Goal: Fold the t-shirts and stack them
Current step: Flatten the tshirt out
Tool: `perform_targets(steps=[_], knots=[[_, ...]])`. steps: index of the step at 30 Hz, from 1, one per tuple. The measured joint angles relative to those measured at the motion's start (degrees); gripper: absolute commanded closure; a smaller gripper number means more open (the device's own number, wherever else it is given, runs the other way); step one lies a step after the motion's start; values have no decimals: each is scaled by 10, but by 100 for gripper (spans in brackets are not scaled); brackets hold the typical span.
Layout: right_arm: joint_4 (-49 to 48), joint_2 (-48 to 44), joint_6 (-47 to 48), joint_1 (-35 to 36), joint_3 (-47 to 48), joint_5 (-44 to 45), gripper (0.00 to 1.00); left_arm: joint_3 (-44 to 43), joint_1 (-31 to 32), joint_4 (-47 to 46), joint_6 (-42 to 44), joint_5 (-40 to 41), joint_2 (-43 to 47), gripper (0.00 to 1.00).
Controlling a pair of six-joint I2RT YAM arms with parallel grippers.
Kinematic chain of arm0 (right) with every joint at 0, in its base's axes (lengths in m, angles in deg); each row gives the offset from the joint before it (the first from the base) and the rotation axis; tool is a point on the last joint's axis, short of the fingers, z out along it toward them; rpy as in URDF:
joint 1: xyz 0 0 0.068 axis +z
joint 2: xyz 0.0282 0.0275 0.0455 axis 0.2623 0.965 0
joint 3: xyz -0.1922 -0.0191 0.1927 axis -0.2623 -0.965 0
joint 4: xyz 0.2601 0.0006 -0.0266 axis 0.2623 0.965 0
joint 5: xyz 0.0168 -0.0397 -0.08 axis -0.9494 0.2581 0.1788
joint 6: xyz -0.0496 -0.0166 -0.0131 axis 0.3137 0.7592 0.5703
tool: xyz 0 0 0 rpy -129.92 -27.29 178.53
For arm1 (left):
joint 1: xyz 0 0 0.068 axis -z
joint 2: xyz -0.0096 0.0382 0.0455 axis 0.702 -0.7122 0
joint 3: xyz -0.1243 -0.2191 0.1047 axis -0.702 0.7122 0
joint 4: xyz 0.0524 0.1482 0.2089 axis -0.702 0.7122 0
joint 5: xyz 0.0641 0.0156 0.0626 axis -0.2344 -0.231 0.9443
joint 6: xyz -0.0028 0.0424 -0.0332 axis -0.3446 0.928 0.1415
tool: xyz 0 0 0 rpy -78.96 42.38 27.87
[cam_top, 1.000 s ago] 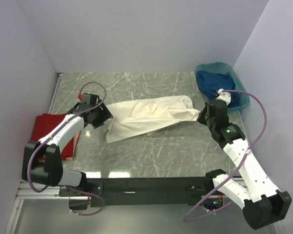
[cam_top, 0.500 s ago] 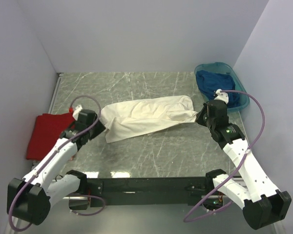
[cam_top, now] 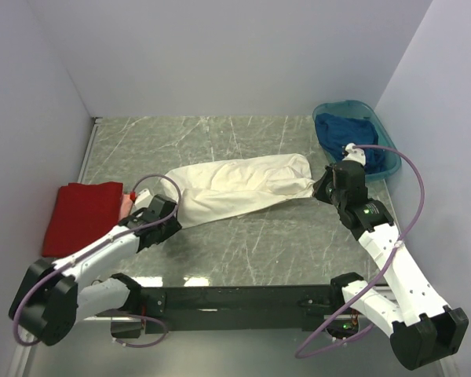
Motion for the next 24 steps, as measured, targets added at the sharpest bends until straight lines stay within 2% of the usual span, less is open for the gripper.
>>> perform_targets(steps=[6,11,17,24], knots=[[0,0,0,0,0,-3,100,-20,0,-21,5,21,-93,46],[0,0,0,0,0,-3,100,-39,0,-52,15,22,-131,46],[0,-1,1,0,0,-4,100,-55,0,-63,13,33,-160,60],[0,-1,0,0,0,-10,100,-63,0,-64,12,47,-178,94]])
